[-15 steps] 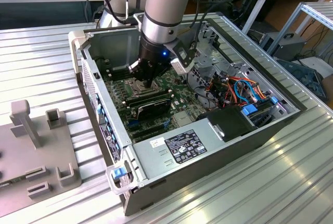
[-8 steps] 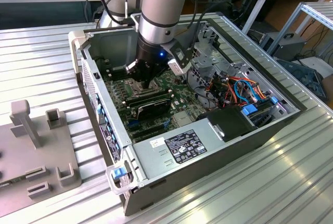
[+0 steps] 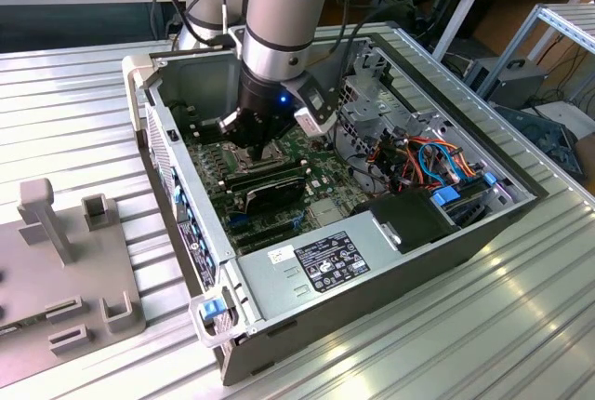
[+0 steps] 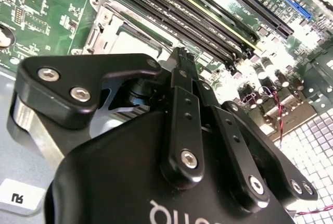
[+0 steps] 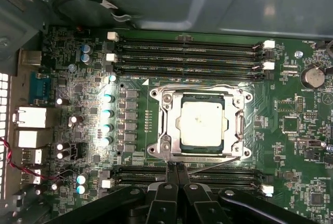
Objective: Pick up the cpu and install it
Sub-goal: 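Install the second cpu locking lever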
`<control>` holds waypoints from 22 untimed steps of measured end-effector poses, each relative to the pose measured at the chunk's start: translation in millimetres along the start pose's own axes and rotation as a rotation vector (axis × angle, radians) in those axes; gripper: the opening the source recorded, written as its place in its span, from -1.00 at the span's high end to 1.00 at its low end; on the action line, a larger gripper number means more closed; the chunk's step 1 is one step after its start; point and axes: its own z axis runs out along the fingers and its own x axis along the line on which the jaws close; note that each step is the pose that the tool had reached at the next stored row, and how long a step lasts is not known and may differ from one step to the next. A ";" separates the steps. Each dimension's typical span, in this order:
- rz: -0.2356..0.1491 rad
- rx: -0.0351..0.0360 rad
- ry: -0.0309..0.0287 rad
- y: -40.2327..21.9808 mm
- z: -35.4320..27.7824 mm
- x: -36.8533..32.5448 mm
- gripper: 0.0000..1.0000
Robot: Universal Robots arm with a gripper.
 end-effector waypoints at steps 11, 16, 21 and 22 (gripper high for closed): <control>0.000 -0.0001 0.0000 -0.2 5.8 4.1 0.79; 0.000 -0.0003 -0.0002 -0.2 6.7 5.1 0.79; 0.000 -0.0001 -0.0001 -0.6 13.2 9.1 0.79; 0.000 -0.0001 -0.0001 -0.7 14.2 9.7 0.79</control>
